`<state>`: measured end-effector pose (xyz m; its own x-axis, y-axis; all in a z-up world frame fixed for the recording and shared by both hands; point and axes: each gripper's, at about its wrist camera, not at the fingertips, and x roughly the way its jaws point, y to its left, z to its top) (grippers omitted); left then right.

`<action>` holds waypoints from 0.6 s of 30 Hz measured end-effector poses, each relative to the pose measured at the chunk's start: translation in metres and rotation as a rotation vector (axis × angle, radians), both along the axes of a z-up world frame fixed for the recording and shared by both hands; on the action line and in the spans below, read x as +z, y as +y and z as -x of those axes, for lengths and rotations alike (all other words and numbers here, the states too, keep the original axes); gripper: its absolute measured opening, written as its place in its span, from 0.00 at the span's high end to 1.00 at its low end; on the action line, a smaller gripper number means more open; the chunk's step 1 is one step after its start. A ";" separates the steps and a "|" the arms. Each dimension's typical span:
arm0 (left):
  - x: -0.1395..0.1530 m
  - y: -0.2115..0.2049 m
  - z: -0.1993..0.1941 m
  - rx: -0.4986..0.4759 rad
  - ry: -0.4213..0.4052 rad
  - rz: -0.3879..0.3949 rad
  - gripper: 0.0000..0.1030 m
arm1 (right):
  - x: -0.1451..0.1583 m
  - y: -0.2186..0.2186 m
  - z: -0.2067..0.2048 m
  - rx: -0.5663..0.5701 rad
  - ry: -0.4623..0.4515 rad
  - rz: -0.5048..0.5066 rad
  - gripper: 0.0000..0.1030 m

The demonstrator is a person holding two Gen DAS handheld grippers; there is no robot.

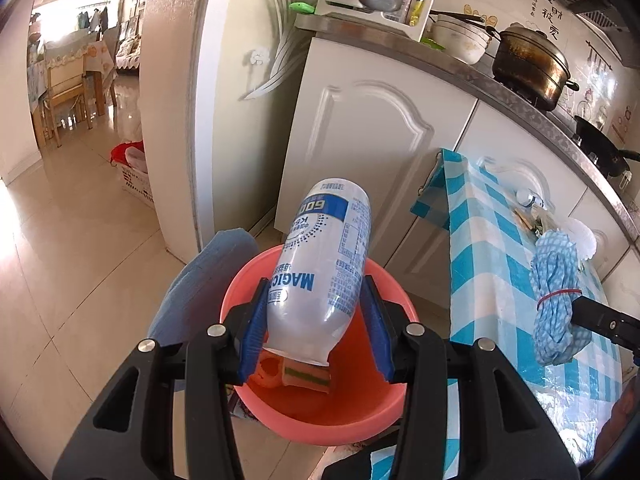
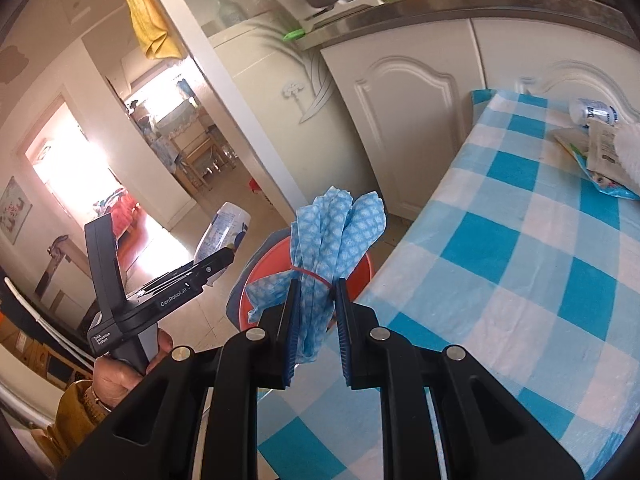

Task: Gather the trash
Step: 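Carry bottle and blue cloth over the pink bucket and release both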

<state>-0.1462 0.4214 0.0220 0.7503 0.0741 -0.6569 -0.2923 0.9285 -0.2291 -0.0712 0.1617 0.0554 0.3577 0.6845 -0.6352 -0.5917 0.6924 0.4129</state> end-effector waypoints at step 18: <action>-0.050 0.007 -0.020 -0.012 0.100 0.049 0.46 | -0.040 0.093 -0.023 0.097 0.080 0.202 0.75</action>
